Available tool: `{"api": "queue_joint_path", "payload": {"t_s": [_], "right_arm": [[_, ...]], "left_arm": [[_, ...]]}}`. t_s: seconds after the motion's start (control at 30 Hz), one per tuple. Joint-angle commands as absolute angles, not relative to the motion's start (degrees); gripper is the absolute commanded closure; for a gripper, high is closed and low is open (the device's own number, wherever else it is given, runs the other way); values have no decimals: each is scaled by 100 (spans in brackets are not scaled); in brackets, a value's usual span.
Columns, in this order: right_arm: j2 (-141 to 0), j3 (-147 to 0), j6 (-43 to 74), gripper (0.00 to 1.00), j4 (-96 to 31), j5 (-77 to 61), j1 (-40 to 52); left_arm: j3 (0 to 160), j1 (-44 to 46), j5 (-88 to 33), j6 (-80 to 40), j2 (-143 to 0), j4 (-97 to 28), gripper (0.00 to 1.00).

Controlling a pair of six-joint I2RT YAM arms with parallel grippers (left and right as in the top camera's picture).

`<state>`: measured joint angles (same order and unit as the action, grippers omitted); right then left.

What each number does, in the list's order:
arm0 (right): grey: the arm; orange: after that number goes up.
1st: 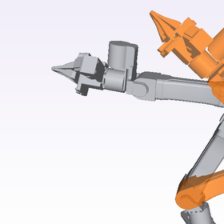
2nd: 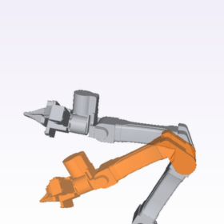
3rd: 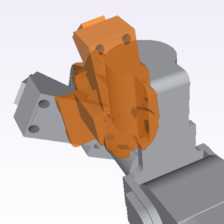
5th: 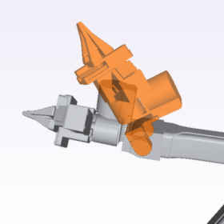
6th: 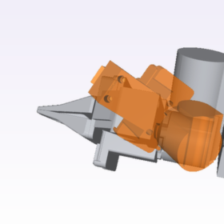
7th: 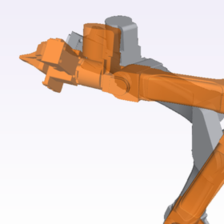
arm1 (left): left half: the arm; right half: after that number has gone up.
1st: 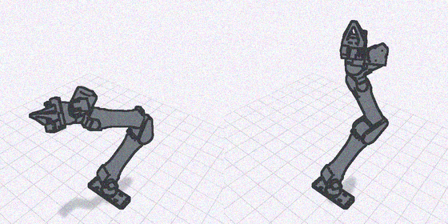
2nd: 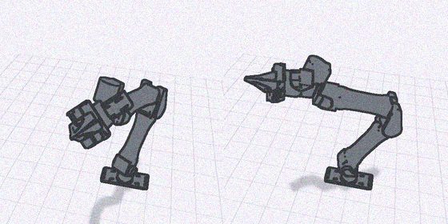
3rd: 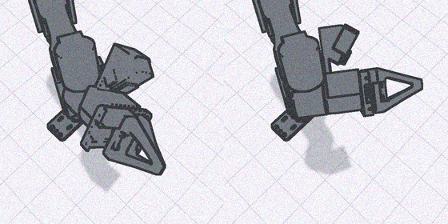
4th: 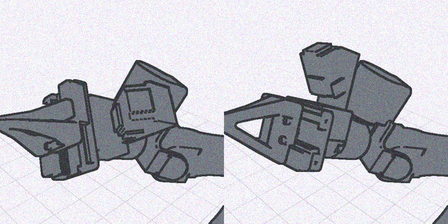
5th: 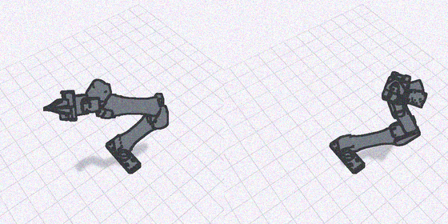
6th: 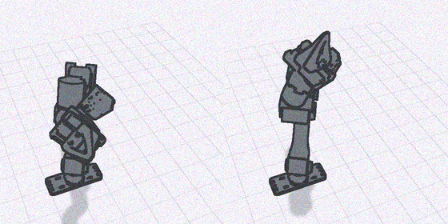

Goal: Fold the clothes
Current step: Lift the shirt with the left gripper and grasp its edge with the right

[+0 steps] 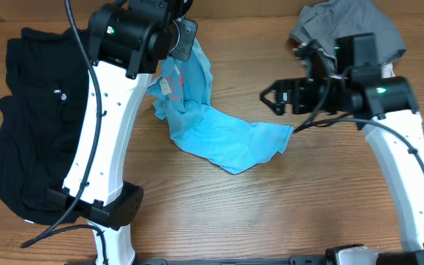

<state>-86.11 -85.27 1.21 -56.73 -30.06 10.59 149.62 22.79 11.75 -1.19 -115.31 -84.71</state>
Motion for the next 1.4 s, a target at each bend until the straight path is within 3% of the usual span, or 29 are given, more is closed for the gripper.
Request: {"api": "queue_joint_path", "payload": {"t_s": [0.0, 0.3, 1.1, 1.2, 1.37], "right_arm": [[-8565, -8569, 631, 8, -5251, -2853, 1365], [-8884, -8259, 1326, 13, -3614, -2075, 2421], [-9450, -8093, 1643, 12, -2622, -1149, 3404], [-9535, -8093, 1658, 17, -2591, -829, 3406], [-9751, -8093, 1656, 36, -2458, -25, 3400]], "left_arm": [[15104, 2294, 1035, -200, -11375, -8530, 96], [15104, 2294, 742, -220, -11067, -8560, 96], [15104, 2285, 762, -281, -10897, -8600, 96], [15104, 2285, 762, -281, -10895, -8635, 96], [15104, 2285, 735, -421, -10895, -8724, 96]]}}
